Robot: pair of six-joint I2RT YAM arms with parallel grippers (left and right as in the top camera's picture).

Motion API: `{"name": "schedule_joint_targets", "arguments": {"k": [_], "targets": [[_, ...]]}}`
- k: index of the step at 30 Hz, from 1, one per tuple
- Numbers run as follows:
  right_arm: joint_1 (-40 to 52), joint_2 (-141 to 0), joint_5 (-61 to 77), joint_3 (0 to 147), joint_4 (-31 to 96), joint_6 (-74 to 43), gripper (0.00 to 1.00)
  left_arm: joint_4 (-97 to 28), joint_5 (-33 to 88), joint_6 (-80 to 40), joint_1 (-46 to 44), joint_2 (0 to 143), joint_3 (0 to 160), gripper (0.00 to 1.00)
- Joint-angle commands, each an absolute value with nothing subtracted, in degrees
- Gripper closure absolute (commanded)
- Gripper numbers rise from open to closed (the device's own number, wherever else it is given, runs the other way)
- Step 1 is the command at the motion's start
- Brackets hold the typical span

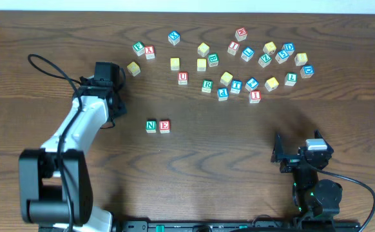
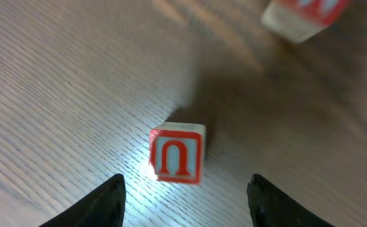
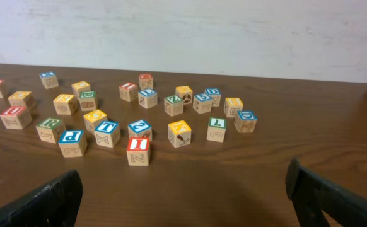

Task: Spell out NEURIPS
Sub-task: 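Lower the left gripper over the red U block and align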

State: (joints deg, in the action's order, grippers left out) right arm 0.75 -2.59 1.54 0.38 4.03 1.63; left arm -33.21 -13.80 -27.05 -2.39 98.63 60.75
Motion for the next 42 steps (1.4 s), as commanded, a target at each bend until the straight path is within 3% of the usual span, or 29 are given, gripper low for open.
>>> {"name": "schedule_joint_targets", "arguments": {"k": [1,42], "targets": [[0.4,-2.4,1.7,0.3,4.3,0.7,0.01,-33.6,-14.0,-26.9,-2.0,100.6,62.1,0.42],[0.4,-2.4,1.7,0.3,4.3,0.7,0.01,-31.5,-12.4,-30.3,0.7,100.9,60.0,0.43]]}}
